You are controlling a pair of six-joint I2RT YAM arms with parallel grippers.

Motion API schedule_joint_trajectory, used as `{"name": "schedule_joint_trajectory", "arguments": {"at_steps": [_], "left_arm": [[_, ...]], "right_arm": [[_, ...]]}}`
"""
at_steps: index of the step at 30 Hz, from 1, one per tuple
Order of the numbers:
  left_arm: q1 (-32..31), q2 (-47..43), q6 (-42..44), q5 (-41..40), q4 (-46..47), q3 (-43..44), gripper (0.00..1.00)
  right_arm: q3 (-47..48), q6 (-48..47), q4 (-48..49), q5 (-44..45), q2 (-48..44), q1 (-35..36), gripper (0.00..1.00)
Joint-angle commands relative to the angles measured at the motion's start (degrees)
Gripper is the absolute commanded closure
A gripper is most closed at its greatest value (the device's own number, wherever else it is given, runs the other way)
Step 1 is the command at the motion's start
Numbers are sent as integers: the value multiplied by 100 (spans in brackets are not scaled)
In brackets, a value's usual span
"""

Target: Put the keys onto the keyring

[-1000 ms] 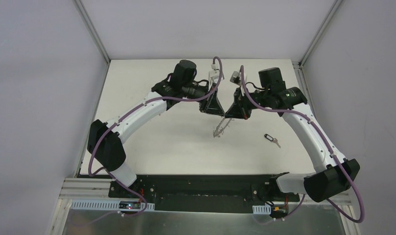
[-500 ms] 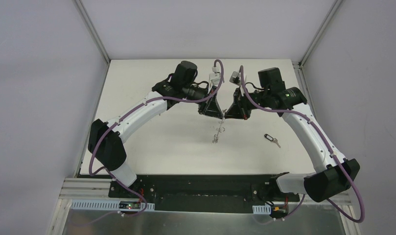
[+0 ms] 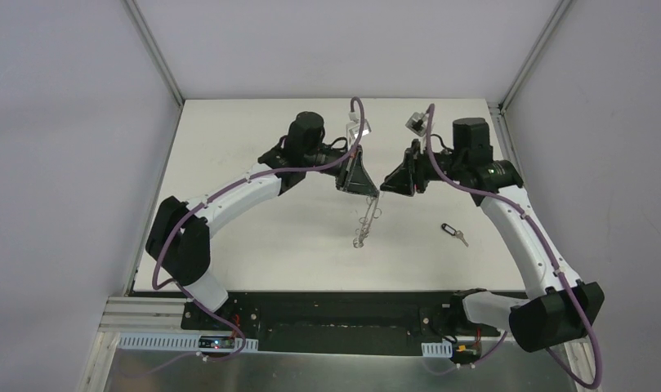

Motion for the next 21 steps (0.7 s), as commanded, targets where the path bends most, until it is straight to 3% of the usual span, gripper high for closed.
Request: {"name": "schedule_joint_trajectory", "arguments": {"at_steps": [1, 6, 21], "left_arm": [[68, -201, -2282, 43, 3020, -592, 100], [71, -109, -3178, -136, 4122, -919, 100], [71, -147, -3169, -224, 4228, -1023, 100]], "right_arm": [[-687, 1535, 1729, -785, -592, -553, 61], [-994, 1933, 2164, -1344, -766, -858, 61], [-1358, 2509, 2880, -2029, -800, -1033, 69]]}}
